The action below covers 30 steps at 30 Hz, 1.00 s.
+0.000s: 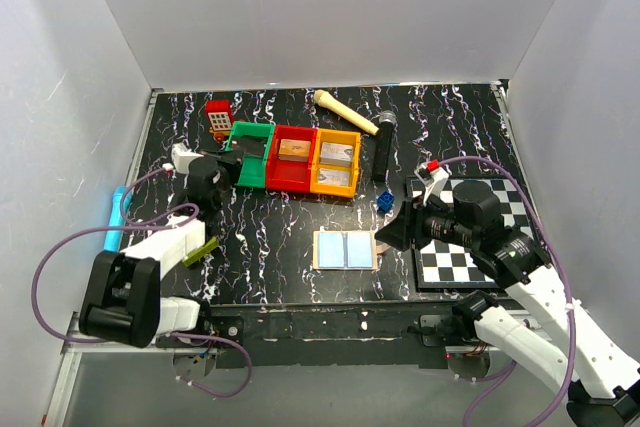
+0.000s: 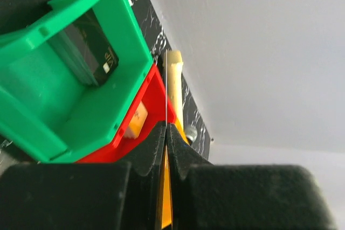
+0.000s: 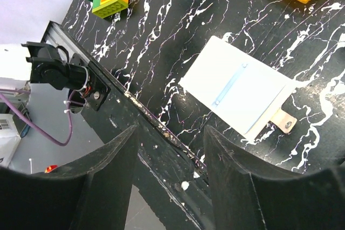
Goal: Take the credit cards out of the card holder
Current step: Place the credit card in the storage box.
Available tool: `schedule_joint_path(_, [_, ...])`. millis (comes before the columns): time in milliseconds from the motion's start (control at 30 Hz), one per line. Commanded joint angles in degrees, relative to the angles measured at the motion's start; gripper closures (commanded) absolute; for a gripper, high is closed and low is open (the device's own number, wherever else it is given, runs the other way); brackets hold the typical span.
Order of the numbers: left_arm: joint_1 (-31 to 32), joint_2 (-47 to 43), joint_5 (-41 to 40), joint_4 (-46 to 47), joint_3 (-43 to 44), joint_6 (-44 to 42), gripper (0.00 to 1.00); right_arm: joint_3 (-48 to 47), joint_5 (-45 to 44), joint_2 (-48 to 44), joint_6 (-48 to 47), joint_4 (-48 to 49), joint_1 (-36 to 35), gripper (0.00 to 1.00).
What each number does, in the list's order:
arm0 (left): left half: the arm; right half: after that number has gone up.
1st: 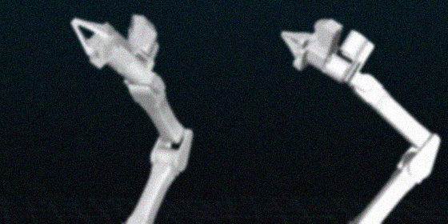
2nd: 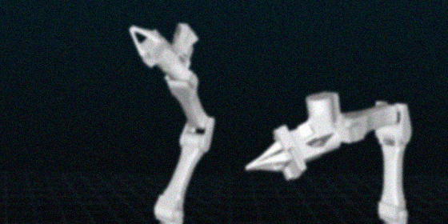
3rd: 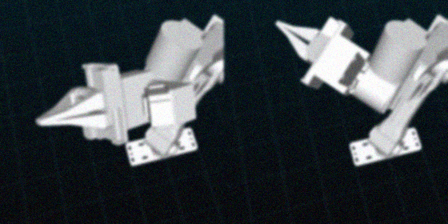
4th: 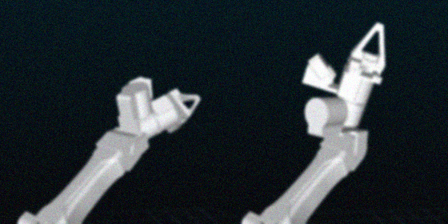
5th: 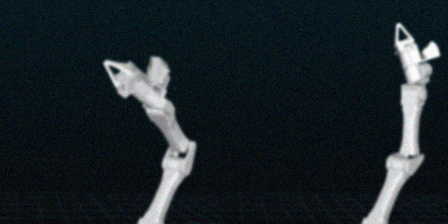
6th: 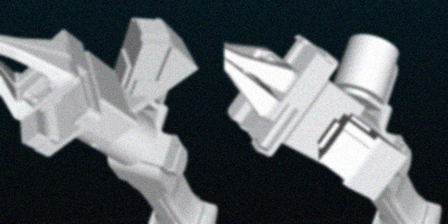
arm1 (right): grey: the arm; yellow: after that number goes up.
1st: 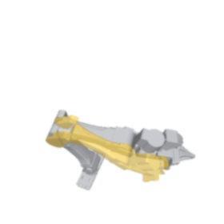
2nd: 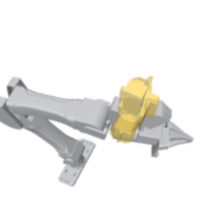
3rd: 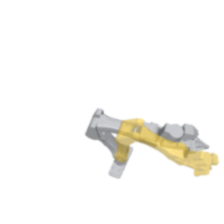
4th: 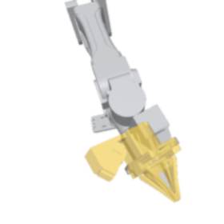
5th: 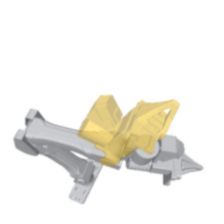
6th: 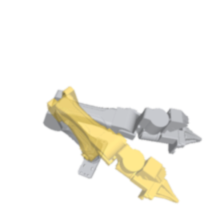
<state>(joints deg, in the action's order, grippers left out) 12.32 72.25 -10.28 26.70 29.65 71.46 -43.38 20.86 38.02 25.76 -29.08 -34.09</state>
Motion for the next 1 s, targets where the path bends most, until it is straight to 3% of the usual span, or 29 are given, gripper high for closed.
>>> schedule_joint_path(0, [-0.80,5.17,-6.06,1.78,5.58,5.35,1.00,1.36,-0.91,-1.19,1.31,3.50,0.07,0.41])
schedule_joint_path(200, [-0.98,11.42,-8.96,1.51,8.05,8.96,1.00,1.89,-0.74,-1.90,1.49,3.50,-0.02,0.42])
schedule_joint_path(967, [-0.98,23.90,-8.61,0.55,14.38,7.90,1.00,3.65,-0.30,-2.60,2.54,3.41,-0.80,0.43])
